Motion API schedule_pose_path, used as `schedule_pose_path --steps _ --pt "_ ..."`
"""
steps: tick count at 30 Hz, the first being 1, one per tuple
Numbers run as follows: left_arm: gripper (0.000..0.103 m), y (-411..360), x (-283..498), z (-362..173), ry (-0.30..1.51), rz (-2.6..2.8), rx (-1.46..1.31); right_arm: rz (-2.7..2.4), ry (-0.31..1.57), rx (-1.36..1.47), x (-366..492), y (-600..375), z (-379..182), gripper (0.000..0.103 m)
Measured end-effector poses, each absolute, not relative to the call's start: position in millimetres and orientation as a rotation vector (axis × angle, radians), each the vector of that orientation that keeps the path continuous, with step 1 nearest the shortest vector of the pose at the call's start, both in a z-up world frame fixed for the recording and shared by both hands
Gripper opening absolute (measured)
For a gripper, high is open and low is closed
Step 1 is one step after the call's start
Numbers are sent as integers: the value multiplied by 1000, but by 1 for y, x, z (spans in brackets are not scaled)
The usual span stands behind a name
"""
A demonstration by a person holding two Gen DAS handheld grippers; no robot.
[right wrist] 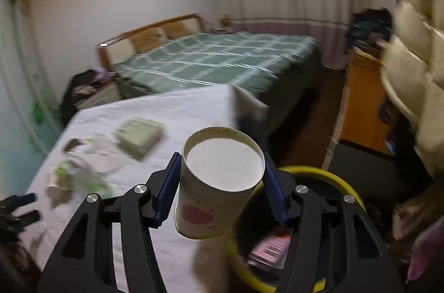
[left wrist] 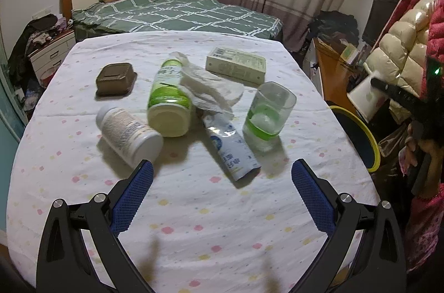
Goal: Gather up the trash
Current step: 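Carry the paper cup into the yellow bin and open the right gripper, then grasp the clear glass cup with green liquid with the left gripper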
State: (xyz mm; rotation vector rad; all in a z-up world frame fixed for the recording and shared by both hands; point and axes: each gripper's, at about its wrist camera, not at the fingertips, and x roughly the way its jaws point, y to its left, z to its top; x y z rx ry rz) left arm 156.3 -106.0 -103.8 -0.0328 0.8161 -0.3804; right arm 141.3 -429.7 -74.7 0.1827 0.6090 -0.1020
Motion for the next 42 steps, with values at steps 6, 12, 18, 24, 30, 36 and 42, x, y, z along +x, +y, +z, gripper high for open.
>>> schedule_pose_path --steps 6,12,18,24,30,36,42 --pt "98 -127 158 -105 827 -414 1 -221 676 181 143 -465 -118 55" --pt "98 -141 161 -103 828 -432 30 -271 706 196 147 -482 -139 56" --pt "98 -150 167 -104 831 -442 43 -298 711 195 146 -486 -144 63" --pt "98 -157 172 -107 838 -452 51 -286 715 198 141 -482 -143 63" --pt "98 -163 184 -106 818 -453 73 -265 712 239 132 -479 -148 64" --pt "98 -173 209 -107 810 -475 95 -248 717 254 126 -475 -150 64" --pt "93 -191 232 -114 806 -507 143 -226 704 267 122 -472 -146 64"
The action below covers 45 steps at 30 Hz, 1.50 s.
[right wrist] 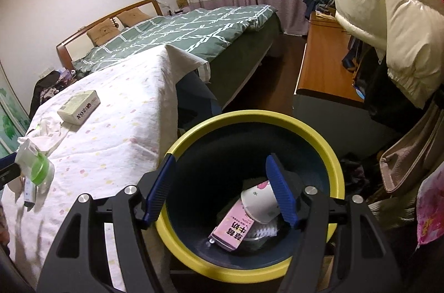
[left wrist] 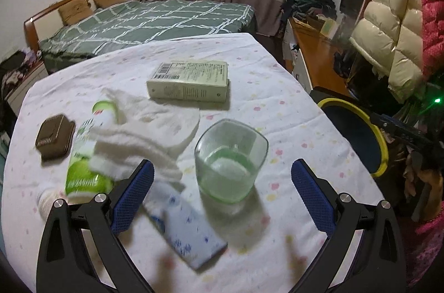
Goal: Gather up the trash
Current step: 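Grasp the clear glass cup with green liquid with the left gripper, then carry the glass cup into the yellow bin and open the left gripper, then move the right gripper back over the table toward the white tube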
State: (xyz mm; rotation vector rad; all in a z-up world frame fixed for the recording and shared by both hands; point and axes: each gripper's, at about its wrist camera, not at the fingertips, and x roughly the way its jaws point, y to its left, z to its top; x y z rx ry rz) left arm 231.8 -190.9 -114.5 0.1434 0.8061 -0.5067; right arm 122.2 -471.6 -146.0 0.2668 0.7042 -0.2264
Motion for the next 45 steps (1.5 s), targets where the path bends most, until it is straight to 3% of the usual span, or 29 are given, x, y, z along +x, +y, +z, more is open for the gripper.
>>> schedule_pose_path --steps 9,21,32,44,45 --pt "54 -204 254 -131 865 -541 128 -211 712 287 120 -473 -148 64" --pt "54 -230 232 -107 828 -604 155 -216 676 316 105 -479 -140 64" --pt "54 -350 215 -89 821 -837 251 -342 615 333 40 -498 -120 64" --pt "54 -482 221 -142 951 -929 372 -430 602 367 -13 -519 -120 67" --pt "58 -483 222 -146 960 -924 372 -431 603 368 -14 -520 -120 67"
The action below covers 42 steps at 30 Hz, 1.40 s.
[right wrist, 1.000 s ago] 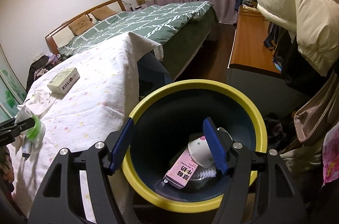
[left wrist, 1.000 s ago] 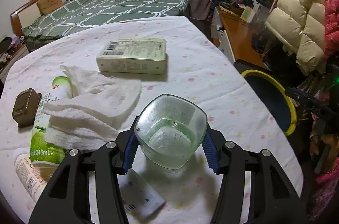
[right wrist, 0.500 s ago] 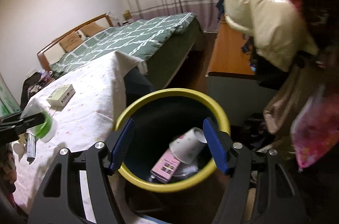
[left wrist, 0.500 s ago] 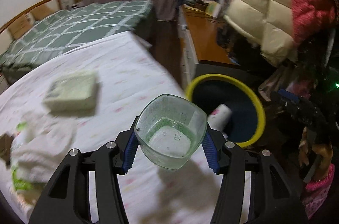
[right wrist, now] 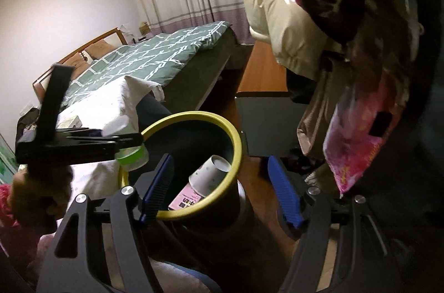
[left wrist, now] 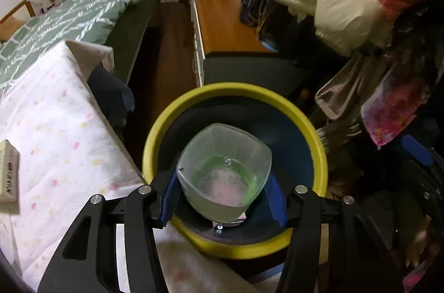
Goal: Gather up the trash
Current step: 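Move the right gripper back over the table toward the white tube, then grasp the white-blue tube with the right gripper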
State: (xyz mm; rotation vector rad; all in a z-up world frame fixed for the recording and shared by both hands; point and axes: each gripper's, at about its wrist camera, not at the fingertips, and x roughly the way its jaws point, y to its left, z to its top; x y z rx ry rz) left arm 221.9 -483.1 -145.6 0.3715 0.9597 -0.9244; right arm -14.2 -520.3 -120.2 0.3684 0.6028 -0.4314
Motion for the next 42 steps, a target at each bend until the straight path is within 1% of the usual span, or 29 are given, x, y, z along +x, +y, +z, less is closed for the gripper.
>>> schedule_pose_path --steps 1,2,7,8,10,13,16,25,28,32,35,42 --pt "64 -484 223 -148 966 -917 367 -435 606 369 -15 -521 -121 67" --pt "66 -484 223 -148 963 -912 361 -438 608 368 -16 -522 -121 67" --pt "71 -459 221 -127 924 -907 306 -430 613 373 -12 -521 -123 67" --pt "71 -447 221 -120 914 -905 288 -421 616 369 -9 -519 -123 67" --pt "76 -420 217 -103 877 -897 237 -402 620 362 -2 -514 -122 67" --pt "78 -376 213 -81 825 -854 184 -350 631 347 15 -501 -121 67" --pt "82 -311 207 -61 776 -763 116 -257 652 318 47 -479 -118 67" --pt "84 -132 194 -49 731 -420 -13 -2 704 203 143 -397 -109 67" --pt "84 -93 187 -52 726 -349 -40 66 725 174 176 -367 -107 67" --pt "84 -59 180 -57 724 -297 -71 164 758 143 200 -320 -106 67" --pt "84 -38 172 -59 706 -256 -83 246 779 114 201 -277 -107 67" --pt "84 -21 165 -62 696 -243 -98 397 845 59 188 -197 -123 67"
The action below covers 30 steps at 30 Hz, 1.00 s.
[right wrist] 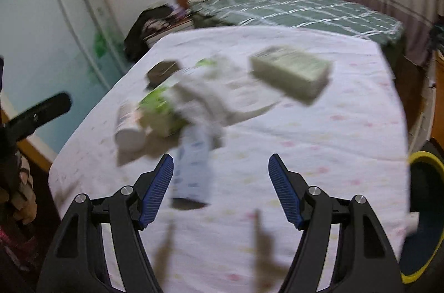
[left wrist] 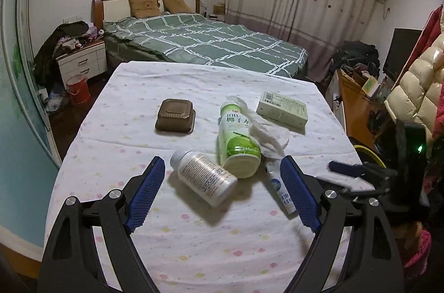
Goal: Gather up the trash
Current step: 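Grasp the white-blue tube with the right gripper, then carry the tube into the yellow bin and open the right gripper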
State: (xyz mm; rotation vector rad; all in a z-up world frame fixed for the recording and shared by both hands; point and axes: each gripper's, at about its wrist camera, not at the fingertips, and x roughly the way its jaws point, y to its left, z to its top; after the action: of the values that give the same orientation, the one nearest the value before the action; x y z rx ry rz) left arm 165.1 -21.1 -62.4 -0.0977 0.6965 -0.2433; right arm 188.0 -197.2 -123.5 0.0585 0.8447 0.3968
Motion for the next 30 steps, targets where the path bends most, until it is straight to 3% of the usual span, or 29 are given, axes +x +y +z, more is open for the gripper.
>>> schedule_pose_path --steps 7,14,18,30 --pt "84 -11 158 -71 706 -248 -132 400 917 11 203 -159 -141 63" --pt "84 -9 154 -75 706 -231 -132 378 981 2 216 -147 -156 39" --pt "84 -9 151 -77 712 -231 -135 388 982 -10 212 -144 -157 32" --pt "84 -10 149 -82 725 -220 -149 483 986 -9 150 -160 -148 30"
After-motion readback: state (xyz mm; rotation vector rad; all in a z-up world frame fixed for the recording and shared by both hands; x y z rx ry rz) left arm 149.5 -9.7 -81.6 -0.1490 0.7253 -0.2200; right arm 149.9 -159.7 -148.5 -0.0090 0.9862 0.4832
